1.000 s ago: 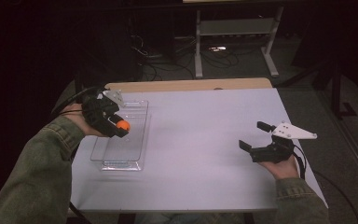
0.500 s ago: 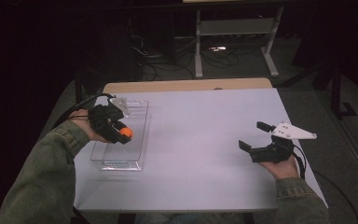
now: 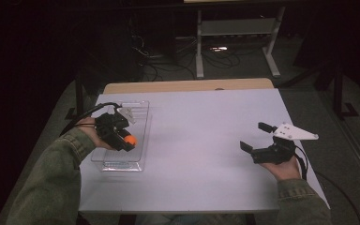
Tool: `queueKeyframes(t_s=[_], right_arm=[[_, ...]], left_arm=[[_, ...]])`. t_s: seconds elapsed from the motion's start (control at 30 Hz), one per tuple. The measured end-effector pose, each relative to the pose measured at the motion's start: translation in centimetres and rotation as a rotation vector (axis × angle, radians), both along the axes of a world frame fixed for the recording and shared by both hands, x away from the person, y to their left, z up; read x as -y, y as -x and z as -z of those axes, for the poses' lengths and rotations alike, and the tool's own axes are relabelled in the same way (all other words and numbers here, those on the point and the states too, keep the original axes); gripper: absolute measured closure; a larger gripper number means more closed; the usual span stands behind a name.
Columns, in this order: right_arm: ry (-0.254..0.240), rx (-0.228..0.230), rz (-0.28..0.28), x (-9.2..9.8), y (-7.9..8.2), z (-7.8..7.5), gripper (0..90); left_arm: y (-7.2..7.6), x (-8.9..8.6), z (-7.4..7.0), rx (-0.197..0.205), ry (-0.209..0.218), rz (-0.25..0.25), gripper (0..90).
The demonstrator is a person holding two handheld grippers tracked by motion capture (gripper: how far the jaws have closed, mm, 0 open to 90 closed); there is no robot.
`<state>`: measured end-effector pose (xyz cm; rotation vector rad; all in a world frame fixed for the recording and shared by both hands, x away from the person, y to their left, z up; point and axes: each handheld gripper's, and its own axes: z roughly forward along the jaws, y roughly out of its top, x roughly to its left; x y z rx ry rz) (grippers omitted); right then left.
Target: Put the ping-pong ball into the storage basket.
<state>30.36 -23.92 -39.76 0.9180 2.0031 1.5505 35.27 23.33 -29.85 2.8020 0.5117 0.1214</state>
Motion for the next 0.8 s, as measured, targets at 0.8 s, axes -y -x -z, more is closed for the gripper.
queueKeyframes(t_s=[0.8], right_arm=[[0.010, 0.000, -0.004, 0.0, 0.0, 0.0, 0.0]], left_arm=[[-0.3, -0.1, 4.2, -0.041, -0.010, -0.007, 50.4]])
